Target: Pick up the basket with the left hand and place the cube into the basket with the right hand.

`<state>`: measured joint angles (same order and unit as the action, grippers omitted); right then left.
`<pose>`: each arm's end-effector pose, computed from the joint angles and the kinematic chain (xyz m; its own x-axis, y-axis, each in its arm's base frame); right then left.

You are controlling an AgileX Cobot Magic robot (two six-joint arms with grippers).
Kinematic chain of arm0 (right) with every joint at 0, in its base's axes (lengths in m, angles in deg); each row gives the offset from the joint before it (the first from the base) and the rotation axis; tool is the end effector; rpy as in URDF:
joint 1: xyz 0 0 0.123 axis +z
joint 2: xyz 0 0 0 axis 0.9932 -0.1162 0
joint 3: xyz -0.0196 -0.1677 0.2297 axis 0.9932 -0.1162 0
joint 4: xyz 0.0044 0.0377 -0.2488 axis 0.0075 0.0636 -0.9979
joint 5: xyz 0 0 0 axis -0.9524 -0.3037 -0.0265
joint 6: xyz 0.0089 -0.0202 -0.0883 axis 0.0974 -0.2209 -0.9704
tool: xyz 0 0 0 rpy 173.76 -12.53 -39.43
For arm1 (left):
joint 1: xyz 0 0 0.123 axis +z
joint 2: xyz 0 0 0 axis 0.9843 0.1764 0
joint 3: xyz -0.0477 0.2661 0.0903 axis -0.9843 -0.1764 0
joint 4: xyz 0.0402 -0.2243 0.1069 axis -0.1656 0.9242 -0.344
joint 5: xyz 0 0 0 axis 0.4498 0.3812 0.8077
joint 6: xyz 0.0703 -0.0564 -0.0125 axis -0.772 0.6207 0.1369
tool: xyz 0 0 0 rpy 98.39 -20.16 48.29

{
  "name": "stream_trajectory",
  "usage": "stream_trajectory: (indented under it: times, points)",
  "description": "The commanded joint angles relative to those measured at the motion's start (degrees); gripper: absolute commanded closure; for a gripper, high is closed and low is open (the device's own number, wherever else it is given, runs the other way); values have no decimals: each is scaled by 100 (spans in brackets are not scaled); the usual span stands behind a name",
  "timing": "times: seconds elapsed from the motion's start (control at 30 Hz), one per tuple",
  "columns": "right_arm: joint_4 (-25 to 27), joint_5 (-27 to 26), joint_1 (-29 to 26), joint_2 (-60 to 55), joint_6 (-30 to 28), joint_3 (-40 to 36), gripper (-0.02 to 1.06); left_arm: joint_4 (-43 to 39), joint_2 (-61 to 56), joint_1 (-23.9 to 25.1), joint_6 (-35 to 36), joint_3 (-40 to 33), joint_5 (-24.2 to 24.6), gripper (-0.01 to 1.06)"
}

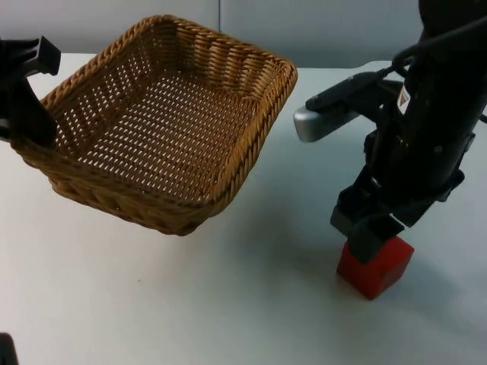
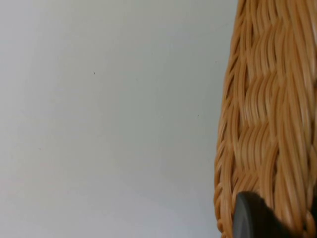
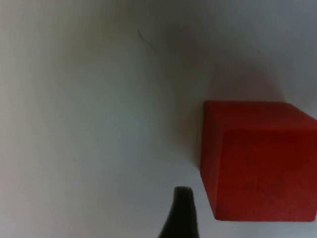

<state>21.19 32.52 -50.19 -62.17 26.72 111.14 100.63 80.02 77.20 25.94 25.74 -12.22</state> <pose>0.2881 0.1834 0.1540 -0.7554 -0.6538 -0.0448 -0.6519 0.7567 -0.0493 0.2970 -0.0498 0.2075 -0.9110 -0.0427 -0.4102 0.1350 0.9090 -0.3944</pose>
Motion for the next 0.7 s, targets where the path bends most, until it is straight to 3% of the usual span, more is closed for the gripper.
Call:
stream_trajectory:
  times: [0.0,0.3,0.67]
  points:
    - [-193,-33,17,-205,99,45,37,183,-71,20,26,51,-81,105]
    - [-453,-105,2,-294,136,45,37,183,-71,20,26,51,-90,105]
    - [-403,-209,2,-647,136,45,37,172,-71,20,26,51,-110,105]
